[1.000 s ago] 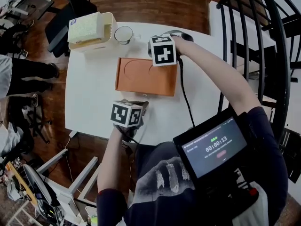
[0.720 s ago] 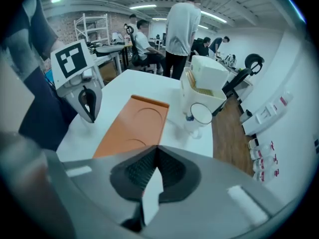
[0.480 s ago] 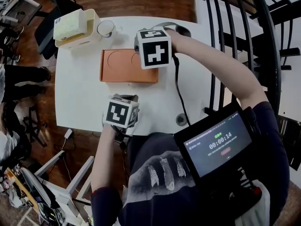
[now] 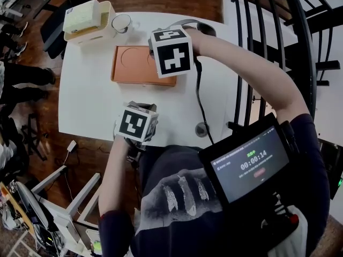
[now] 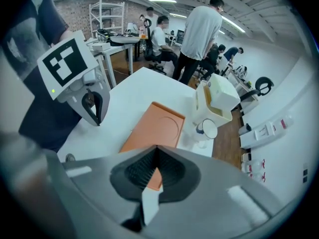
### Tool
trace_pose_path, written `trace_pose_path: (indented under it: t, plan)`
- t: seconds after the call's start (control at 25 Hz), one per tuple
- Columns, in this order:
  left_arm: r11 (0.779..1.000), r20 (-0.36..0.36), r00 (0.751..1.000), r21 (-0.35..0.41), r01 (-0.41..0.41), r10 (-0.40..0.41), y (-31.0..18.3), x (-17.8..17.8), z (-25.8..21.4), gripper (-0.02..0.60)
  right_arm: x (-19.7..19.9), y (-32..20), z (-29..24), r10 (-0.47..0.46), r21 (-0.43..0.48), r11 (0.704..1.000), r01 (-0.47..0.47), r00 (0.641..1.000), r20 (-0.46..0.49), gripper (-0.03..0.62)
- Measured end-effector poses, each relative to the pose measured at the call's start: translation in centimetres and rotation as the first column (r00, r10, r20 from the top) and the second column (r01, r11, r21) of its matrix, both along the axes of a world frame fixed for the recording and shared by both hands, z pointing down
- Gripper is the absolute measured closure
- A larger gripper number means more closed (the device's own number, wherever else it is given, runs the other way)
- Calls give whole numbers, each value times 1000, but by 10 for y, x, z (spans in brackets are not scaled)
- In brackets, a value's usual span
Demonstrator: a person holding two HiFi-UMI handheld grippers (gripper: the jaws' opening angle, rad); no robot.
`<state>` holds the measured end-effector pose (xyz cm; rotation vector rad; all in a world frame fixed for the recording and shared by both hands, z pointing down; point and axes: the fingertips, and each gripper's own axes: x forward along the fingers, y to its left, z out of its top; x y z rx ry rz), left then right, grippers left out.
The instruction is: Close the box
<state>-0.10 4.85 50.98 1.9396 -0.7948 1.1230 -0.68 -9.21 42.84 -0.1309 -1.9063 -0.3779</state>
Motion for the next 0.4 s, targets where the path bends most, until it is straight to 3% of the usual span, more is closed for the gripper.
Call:
trace_pose_path:
  t: [0.16,0.4]
  plan:
    - [1000,28,1000,11,0,0,2,-5,-2,566,-5,5,-6,-17,12,1000,17,1000,4,591]
    - [1000,6,1000,27,1,-1,2,-1,-8,566,-6,5,-8,-31,30,999,31,1000,-2,592]
